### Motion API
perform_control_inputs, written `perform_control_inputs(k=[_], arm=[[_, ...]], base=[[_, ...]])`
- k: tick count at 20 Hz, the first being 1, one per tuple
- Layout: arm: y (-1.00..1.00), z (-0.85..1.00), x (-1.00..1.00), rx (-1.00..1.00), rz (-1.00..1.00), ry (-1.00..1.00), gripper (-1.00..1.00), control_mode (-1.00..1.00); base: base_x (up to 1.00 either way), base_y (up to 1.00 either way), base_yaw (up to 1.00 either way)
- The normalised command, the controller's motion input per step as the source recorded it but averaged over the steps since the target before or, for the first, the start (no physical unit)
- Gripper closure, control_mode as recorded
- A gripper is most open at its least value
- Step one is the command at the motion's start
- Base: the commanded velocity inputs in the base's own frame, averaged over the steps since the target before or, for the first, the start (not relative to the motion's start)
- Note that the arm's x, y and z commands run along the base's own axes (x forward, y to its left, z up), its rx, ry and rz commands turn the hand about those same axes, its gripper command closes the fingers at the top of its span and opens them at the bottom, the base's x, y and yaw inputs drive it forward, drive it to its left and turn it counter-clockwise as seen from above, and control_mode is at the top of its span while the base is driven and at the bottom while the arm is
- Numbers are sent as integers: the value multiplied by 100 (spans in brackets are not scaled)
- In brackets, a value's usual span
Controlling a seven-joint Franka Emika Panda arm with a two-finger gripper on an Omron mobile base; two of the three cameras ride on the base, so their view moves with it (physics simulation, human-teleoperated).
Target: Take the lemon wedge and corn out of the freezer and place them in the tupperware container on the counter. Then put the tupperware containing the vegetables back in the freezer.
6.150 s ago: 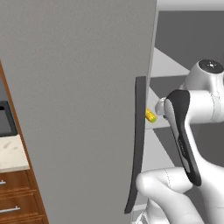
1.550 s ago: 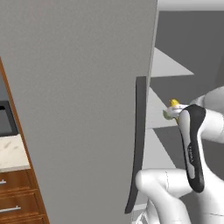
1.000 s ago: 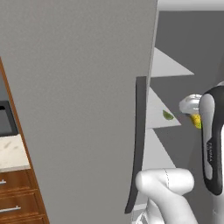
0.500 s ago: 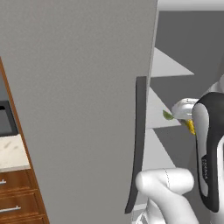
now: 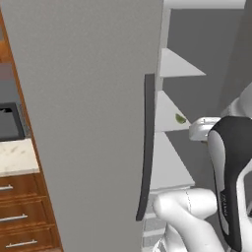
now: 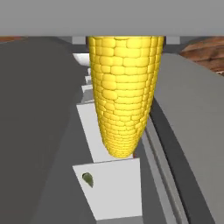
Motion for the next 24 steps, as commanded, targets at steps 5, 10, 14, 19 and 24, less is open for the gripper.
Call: perform_control_inputs(k=[5,10,14,19,24], arm=[[0,0,0,0,0,0,100,100],[0,0,0,0,0,0,100,100],[0,0,0,0,0,0,100,100],[0,0,0,0,0,0,100,100],[0,0,0,0,0,0,100,100]], base=[[-94,49,6],[-23,95,56],[14,100,38],[56,100,8],[69,100,-7]])
